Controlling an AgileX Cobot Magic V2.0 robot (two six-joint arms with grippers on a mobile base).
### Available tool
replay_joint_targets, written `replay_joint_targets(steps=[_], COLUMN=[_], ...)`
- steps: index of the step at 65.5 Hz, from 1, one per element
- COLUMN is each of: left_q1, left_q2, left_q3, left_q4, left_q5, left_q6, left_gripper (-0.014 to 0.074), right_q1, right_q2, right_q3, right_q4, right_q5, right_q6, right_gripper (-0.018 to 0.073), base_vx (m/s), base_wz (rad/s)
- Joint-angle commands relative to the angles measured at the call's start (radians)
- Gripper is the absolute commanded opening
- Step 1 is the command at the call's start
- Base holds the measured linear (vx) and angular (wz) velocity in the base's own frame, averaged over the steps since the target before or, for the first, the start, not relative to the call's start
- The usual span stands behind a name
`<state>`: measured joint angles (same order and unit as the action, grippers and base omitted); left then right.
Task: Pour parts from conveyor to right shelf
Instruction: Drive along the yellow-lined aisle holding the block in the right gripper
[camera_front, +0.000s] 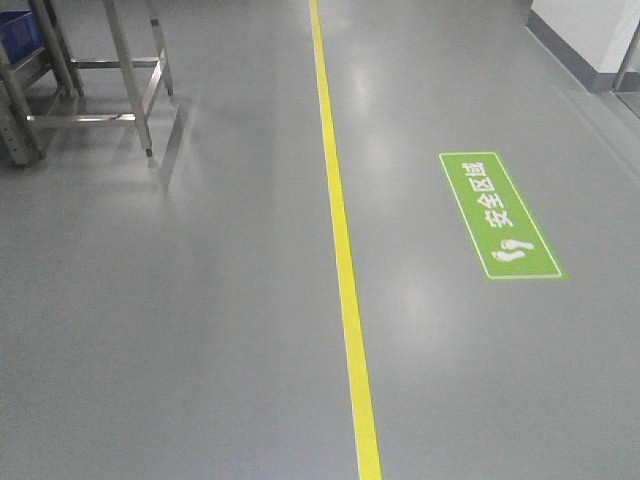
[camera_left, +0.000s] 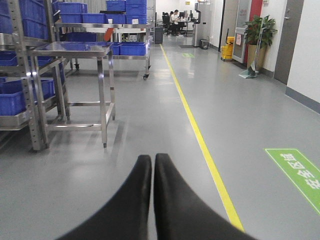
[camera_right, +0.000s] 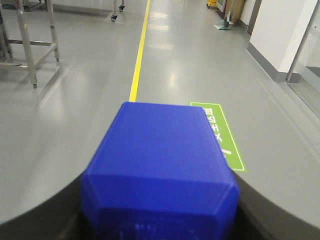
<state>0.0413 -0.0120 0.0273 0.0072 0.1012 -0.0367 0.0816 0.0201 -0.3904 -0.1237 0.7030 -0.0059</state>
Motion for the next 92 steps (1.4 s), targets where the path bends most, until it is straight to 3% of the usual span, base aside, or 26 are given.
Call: replay_joint_targets(steps=[1,92], left_q1=[-0.005,-0.005], left_q2=[-0.012,-0.012], left_q3=[-0.020,-0.020], left_q4=[-0.007,-0.007], left_q5=[-0.073,-0.073], left_q6=[-0.008,-0.008], left_gripper=[-0.0006,-0.0006], right_q1=[-0.004,-0.004], right_q2=[0.021,0.021], right_q3=[-0.025,-0.025], right_q4=[-0.012,-0.013], right_q5=[-0.079,-0.079], right_q6=[-0.010,-0.010], right_gripper=[-0.0005,-0.0005], base_vx=[0.74,0.85], base_wz=[-0.06,0.01])
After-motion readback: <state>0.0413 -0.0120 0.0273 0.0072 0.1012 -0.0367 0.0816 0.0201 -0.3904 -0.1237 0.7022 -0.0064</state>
